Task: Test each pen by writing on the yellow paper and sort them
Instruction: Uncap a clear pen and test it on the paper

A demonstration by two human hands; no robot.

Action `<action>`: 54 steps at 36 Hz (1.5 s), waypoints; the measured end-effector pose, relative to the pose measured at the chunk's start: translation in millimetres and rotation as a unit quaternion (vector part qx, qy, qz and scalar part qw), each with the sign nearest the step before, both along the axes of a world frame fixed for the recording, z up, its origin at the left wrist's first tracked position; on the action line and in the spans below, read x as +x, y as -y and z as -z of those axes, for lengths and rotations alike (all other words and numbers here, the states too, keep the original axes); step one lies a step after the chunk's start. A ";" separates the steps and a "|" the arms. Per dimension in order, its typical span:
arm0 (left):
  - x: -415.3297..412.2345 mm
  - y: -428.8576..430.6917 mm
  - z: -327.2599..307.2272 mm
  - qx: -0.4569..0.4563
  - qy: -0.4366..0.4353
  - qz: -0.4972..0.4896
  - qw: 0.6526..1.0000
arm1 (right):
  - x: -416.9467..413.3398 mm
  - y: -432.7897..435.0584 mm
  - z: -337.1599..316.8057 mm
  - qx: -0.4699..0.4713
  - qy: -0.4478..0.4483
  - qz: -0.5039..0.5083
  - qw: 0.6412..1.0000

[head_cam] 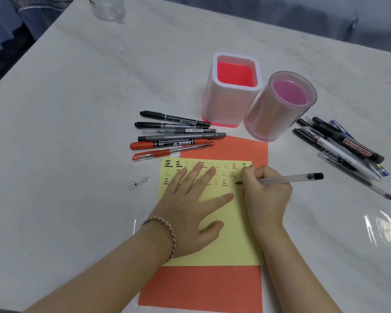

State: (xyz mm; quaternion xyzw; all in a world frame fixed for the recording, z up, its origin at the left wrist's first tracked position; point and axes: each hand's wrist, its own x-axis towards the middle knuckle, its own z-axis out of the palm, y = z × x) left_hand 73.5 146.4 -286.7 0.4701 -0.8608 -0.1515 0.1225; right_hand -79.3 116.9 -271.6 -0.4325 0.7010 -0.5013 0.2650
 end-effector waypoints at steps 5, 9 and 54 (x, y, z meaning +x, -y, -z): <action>-0.1 0.1 0.2 0.002 0.003 -0.002 1.000 | -0.6 0.5 -0.1 -0.003 0.004 -0.002 1.000; 0.1 0.1 -0.1 0.003 0.005 -0.002 1.000 | -1.2 1.3 1.5 -0.004 -0.003 -0.016 1.000; -0.2 0.6 -3.2 -0.004 0.051 -0.002 0.999 | -20.9 -12.7 -14.8 -0.006 0.086 -0.039 0.995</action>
